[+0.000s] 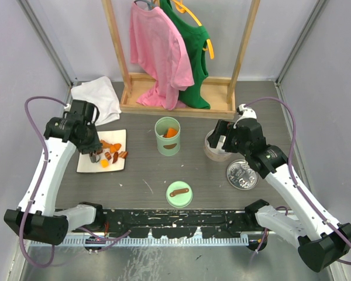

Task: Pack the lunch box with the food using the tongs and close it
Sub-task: Pick up the fake food from the plate.

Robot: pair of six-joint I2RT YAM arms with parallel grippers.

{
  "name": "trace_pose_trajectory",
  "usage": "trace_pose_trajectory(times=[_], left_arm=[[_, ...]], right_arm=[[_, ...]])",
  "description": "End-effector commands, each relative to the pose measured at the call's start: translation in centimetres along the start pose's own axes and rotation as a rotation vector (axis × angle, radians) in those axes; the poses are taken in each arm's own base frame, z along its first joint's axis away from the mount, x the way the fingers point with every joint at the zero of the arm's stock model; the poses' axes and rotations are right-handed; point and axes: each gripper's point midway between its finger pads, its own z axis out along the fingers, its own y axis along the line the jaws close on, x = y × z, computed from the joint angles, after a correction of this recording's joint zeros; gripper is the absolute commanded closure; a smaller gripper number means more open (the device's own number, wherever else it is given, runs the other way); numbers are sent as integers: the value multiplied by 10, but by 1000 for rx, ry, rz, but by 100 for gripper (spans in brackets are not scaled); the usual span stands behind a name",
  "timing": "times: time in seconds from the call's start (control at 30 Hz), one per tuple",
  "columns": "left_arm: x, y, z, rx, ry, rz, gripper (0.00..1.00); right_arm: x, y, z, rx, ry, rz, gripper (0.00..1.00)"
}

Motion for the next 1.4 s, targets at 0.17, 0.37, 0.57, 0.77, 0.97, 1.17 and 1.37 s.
trace_pose_trajectory(times=[0.17, 0.37, 0.57, 0.77, 0.97, 1.17, 1.37], left_arm=[[0, 9, -4, -33, 18, -45, 67], [4, -10, 24, 75, 87, -134, 56], [-2, -20, 40, 142, 121, -203, 56], [-2, -13, 49, 110, 128, -212, 56], [4, -14, 65, 103, 174, -211, 56], [5, -11, 72, 89, 196, -213, 56], [7, -15, 69, 114, 211, -207, 56]], right_arm=[[-18, 9, -5, -34, -64, 15, 0], [-20, 7, -7, -29, -78, 4, 0], [-20, 5, -8, -22, -80, -5, 0], [-21, 6, -7, -22, -79, -6, 0], [-21, 8, -5, -26, -71, -9, 0], [-20, 8, -4, -27, -68, -5, 0], [-18, 7, -4, -26, -66, -1, 0]])
